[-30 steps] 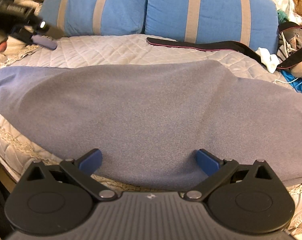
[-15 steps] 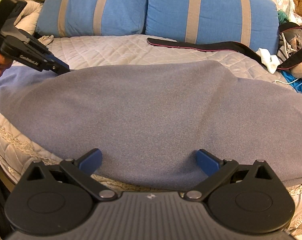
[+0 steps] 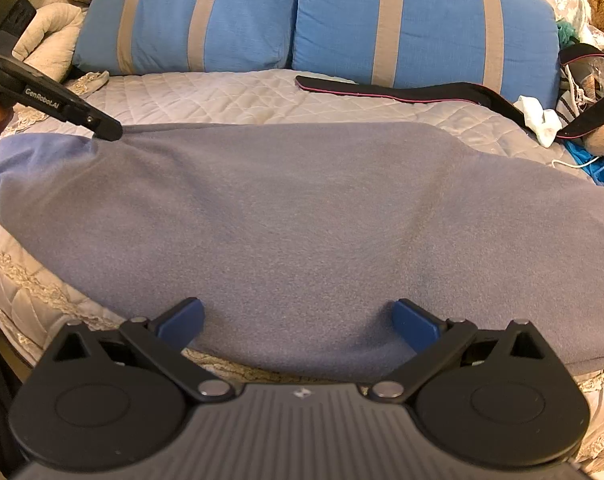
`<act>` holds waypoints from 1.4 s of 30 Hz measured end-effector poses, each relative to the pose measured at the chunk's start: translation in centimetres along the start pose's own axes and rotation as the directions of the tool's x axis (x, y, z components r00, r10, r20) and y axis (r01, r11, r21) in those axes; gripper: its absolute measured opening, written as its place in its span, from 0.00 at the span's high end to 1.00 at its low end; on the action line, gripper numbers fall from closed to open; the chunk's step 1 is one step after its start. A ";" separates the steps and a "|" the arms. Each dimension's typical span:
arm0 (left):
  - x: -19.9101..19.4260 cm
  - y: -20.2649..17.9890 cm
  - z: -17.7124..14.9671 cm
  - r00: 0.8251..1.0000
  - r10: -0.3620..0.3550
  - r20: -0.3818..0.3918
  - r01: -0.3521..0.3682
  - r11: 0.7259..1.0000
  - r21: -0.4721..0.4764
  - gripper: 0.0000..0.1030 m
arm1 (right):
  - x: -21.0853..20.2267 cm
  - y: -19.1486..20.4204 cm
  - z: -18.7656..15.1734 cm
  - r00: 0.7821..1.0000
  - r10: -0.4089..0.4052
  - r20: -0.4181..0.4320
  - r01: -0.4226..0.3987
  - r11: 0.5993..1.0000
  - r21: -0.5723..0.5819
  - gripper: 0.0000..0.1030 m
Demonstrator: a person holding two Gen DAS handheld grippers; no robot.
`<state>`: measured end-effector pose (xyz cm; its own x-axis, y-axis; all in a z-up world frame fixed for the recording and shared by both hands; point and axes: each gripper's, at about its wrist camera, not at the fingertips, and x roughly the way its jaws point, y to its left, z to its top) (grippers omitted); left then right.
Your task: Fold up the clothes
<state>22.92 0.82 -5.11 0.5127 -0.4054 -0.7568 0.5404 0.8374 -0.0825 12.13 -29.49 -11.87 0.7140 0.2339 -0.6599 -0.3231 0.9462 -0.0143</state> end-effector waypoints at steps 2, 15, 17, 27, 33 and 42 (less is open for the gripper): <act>0.1 0.5 0.1 1.000 -0.009 -0.002 0.009 0.999 -0.036 0.86 | 0.0 0.0 0.0 1.000 0.001 0.000 -0.001 1.000 0.001 0.00; -8.5 4.0 -3.1 0.974 0.134 0.182 -0.074 0.951 -0.301 0.33 | 0.0 0.1 0.0 1.000 -0.002 0.001 0.002 1.000 0.000 0.00; -10.2 4.3 -4.5 0.958 0.180 0.222 -0.094 0.932 -0.351 0.27 | 0.0 0.2 0.0 1.000 -0.004 0.001 0.004 1.000 0.000 0.00; -15.7 6.2 -13.9 0.874 0.409 0.263 -0.069 0.638 -0.767 0.27 | -0.1 0.6 0.1 1.000 -0.023 -0.001 0.023 1.000 -0.001 0.00; -15.5 7.2 -18.4 0.878 0.361 0.313 0.140 0.432 -0.891 0.27 | -0.2 0.7 0.1 0.999 -0.033 -0.001 0.033 0.999 0.003 0.00; -13.6 7.5 -20.1 0.881 0.339 0.330 0.200 0.364 -0.910 0.27 | -0.2 0.3 0.1 1.000 -0.021 0.001 0.021 1.000 0.009 0.00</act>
<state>6.59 19.98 -8.49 0.8549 -0.1939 -0.4812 -0.3076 0.5573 -0.7712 11.93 -29.19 -11.70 0.7210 0.2144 -0.6589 -0.3026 0.9529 -0.0210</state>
